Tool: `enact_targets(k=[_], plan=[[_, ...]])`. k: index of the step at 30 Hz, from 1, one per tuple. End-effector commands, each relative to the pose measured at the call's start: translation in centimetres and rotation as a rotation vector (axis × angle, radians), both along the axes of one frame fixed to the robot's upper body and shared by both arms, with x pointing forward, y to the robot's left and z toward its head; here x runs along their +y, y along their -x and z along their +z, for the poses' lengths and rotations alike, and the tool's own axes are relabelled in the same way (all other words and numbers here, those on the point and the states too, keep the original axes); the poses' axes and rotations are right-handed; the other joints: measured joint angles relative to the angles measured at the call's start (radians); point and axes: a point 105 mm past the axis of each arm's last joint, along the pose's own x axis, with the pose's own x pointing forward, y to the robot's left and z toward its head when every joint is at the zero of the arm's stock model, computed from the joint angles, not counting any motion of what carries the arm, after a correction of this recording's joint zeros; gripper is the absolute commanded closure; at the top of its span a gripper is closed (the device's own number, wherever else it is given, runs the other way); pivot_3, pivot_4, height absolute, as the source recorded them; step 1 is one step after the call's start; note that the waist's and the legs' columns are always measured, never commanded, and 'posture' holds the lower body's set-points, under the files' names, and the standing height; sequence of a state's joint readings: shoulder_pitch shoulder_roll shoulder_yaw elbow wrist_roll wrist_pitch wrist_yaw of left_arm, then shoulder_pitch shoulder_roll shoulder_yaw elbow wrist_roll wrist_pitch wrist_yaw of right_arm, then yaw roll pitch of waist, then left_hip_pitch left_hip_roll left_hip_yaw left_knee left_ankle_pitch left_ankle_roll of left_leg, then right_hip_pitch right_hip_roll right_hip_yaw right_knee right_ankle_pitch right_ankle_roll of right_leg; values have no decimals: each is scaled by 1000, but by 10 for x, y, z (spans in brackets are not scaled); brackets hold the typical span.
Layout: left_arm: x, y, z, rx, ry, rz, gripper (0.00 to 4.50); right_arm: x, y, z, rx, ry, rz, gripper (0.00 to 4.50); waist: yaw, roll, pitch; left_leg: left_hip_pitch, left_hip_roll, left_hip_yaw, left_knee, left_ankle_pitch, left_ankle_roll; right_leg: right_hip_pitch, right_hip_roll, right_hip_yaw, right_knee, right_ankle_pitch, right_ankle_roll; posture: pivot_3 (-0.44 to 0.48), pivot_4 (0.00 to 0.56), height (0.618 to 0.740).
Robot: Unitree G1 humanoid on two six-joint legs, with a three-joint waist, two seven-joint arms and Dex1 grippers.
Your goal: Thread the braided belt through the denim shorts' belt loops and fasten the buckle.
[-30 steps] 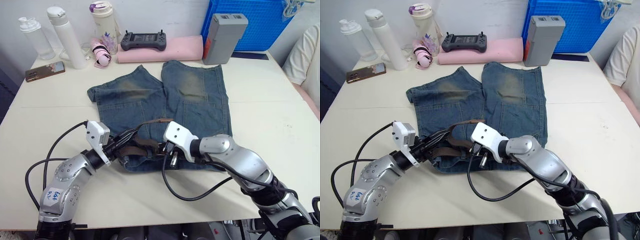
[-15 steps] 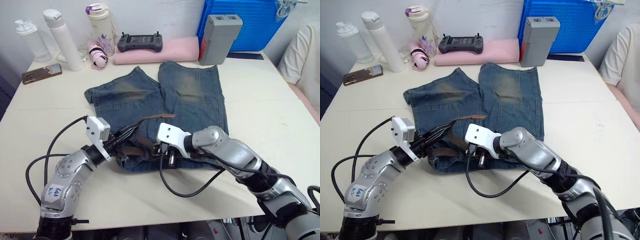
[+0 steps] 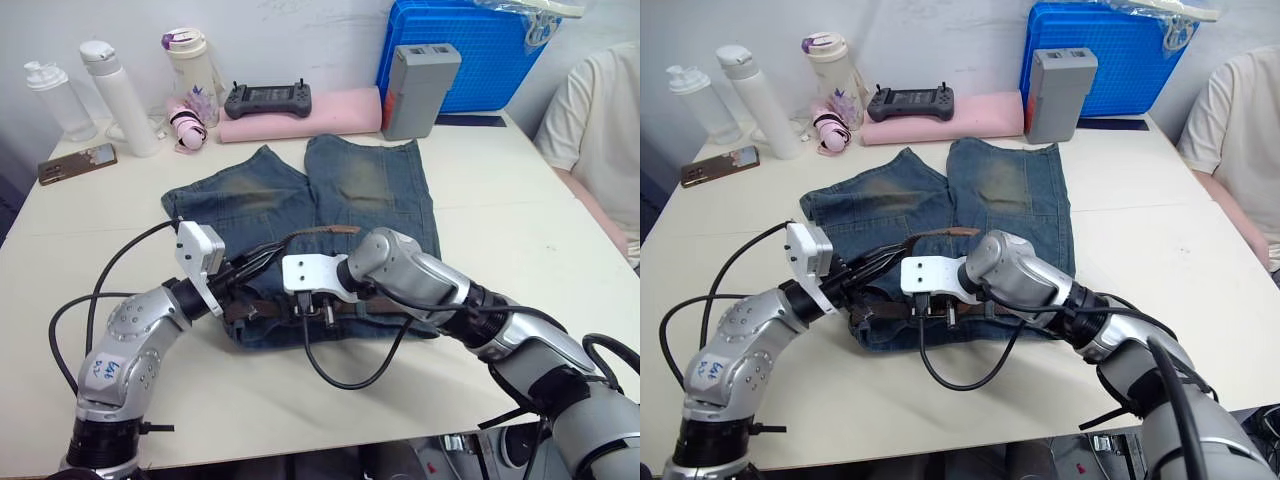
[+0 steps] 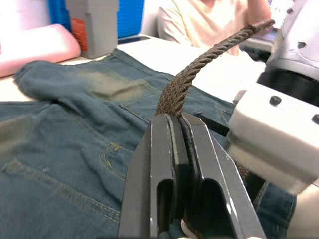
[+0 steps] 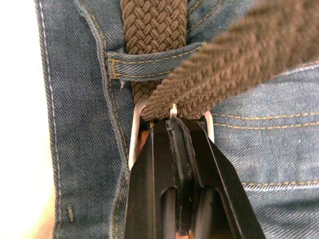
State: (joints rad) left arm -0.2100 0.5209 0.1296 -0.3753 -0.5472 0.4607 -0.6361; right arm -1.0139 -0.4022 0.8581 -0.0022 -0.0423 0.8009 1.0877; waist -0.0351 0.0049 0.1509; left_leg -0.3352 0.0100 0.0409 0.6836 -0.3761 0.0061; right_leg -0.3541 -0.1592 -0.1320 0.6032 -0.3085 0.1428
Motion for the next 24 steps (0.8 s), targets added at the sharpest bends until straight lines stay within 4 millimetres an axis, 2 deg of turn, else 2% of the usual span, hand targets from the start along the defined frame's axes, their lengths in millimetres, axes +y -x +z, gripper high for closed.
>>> enact_targets(k=[1,5,9,15,18,24], plan=[[0,4,35,-106,-37,-107,4500,-20,32,-92,226,282,52,4483,-3,-1,-5,1,3,0,0,-1,-2,0,3,0,0,-1,-1,0,150,714],[1,-3,50,-131,-109,-184,4500,-20,38,-105,232,345,136,4483,-16,5,-13,3,11,0,-2,-2,-10,-1,12,0,2,-5,-8,0,150,714],[-8,-11,65,-164,-160,-283,4500,-22,42,-117,228,397,193,4483,-21,9,-18,6,15,0,-2,-2,-14,-1,16,1,6,-8,-14,0,150,714],[-60,-23,94,-263,-148,-468,4500,-22,49,-125,247,418,239,4483,-16,9,-23,10,19,1,-3,-3,-17,1,23,4,8,-10,-17,0,150,714],[-102,-22,115,-352,-111,-585,4500,-21,53,-127,252,423,256,4483,-7,12,-24,13,19,1,-4,-4,-18,1,24,7,8,-10,-18,0,150,714],[-149,-15,136,-423,-38,-709,4500,-20,52,-126,243,423,258,4483,15,16,-26,16,20,2,-3,-4,-18,6,25,9,8,-10,-18,0,150,714]])
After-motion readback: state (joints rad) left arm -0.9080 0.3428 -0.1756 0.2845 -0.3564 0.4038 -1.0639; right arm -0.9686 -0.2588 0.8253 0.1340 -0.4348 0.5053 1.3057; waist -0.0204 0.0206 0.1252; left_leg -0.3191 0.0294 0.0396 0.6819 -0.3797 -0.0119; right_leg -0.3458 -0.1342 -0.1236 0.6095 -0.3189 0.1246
